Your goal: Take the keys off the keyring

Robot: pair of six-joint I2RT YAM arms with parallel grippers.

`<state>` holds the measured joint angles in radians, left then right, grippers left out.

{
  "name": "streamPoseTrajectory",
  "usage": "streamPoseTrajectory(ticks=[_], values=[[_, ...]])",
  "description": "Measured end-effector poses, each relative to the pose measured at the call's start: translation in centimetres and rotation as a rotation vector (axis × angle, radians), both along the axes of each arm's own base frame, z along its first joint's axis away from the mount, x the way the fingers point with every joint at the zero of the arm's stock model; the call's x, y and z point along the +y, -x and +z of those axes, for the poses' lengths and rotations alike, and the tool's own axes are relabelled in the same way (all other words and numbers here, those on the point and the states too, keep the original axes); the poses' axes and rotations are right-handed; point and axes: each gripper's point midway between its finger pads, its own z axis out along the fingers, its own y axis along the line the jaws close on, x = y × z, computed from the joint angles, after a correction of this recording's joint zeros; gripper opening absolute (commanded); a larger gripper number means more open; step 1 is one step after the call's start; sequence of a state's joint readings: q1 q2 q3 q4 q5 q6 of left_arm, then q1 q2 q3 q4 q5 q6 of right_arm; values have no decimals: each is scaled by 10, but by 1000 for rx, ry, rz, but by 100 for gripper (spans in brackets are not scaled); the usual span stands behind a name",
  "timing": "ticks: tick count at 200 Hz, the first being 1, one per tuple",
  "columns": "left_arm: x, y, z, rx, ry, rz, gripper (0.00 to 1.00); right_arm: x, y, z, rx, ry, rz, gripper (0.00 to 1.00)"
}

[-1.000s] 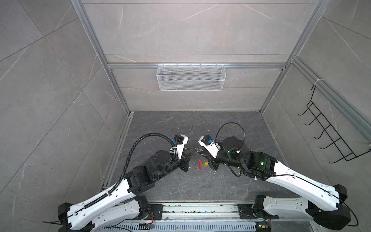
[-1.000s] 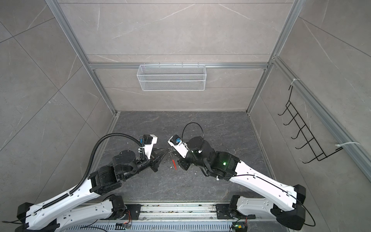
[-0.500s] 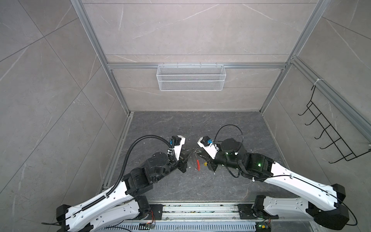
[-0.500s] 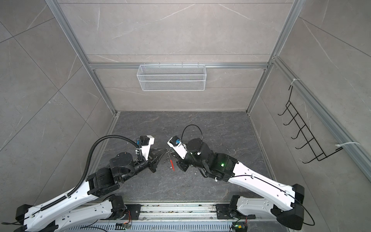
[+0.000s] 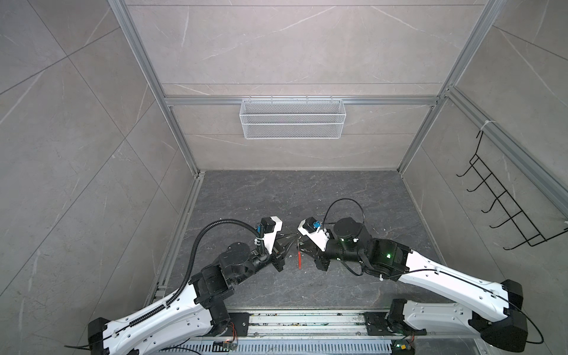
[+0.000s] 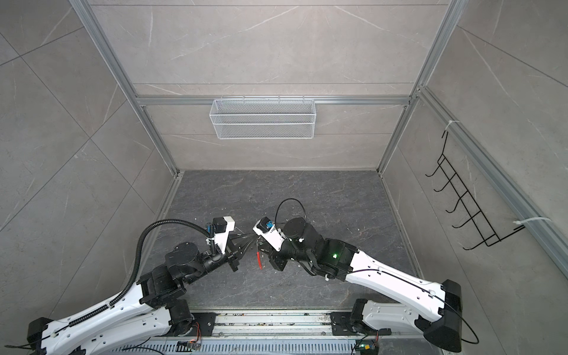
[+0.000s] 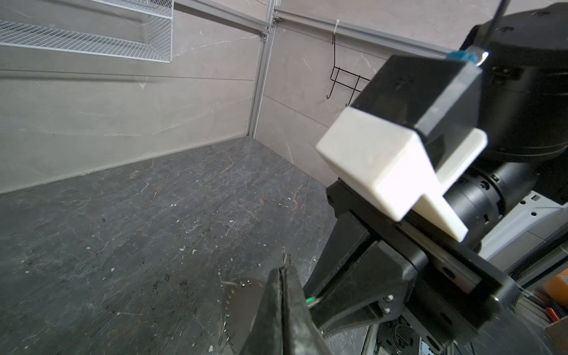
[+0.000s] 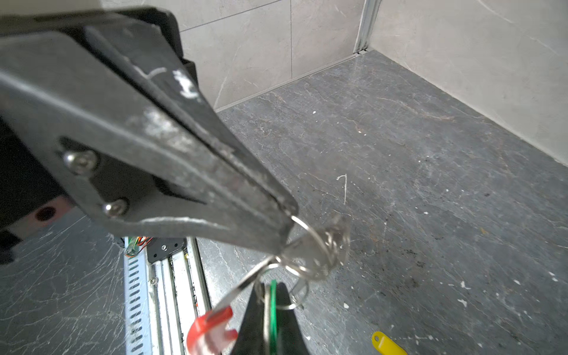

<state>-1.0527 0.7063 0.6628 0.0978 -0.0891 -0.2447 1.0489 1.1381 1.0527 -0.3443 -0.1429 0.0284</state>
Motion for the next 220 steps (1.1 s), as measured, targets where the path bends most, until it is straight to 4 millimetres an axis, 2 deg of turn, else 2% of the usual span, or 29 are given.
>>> streamPoseTrajectory(ticks=[29,41,63,80,122,157,171,193,220], values=[[-4,5,2,-17,4,-42,0,1,3,1,6,-8,14,2],[-5,7,4,-23,8,-57,0,-1,4,2,3,-13,14,13],[-6,9,8,-37,18,-69,0,-6,8,7,-7,-23,19,42],[-6,10,9,-44,19,-77,0,-13,12,15,-14,-41,17,51],[-4,13,13,-69,19,-84,0,-35,15,31,-56,-97,-15,58],[-1,16,17,-90,25,-92,0,-54,-9,37,-24,-179,-74,60],[-1,19,19,-100,27,-107,0,-53,-9,46,-14,-224,-48,59],[-1,26,23,-114,37,-140,0,-42,3,61,7,-300,53,58],[-1,34,27,-124,49,-180,0,-28,15,65,58,-342,162,56]])
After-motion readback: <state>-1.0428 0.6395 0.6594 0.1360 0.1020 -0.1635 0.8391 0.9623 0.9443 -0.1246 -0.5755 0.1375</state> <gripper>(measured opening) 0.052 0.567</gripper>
